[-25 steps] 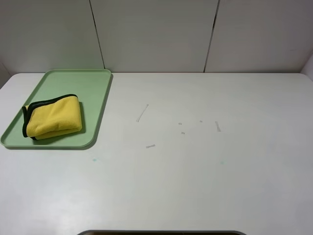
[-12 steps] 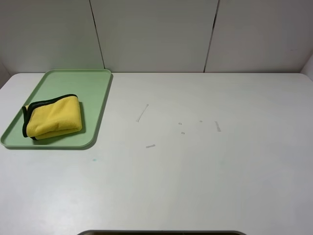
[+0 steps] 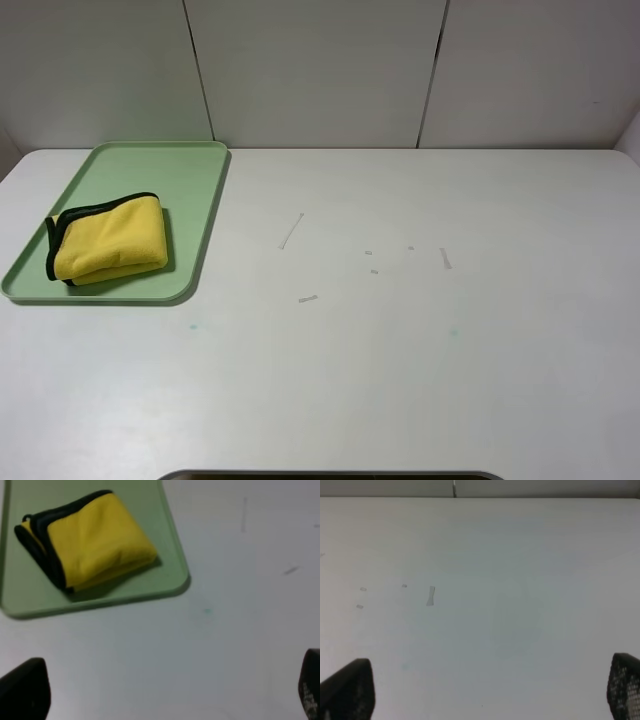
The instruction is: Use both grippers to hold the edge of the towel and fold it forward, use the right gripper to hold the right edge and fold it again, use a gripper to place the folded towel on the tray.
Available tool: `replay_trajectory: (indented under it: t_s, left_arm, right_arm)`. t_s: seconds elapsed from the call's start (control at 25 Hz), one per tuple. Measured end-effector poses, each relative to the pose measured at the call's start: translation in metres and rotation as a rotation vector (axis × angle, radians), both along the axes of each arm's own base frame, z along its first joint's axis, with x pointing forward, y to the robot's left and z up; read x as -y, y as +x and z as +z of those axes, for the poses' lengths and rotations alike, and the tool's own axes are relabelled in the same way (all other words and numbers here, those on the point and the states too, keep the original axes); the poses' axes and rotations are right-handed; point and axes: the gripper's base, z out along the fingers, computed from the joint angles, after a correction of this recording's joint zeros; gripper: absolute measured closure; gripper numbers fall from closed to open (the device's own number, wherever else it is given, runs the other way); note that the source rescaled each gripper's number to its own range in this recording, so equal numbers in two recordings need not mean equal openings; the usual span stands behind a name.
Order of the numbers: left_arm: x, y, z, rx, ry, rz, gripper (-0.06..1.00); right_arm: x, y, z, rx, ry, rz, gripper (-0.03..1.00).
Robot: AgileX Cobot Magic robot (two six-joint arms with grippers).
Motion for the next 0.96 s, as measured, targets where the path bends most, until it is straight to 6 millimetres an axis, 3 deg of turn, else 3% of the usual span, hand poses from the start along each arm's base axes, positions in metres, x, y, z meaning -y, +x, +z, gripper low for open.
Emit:
replay_trajectory:
  t_s: [0.96]
  left_arm:
    - [-0.0007,-0.0012,0.0,0.002,0.003,-0.075,-0.06]
  right_arm:
    - [0.0,0.0,0.0,0.0,0.0,0.0,-0.03]
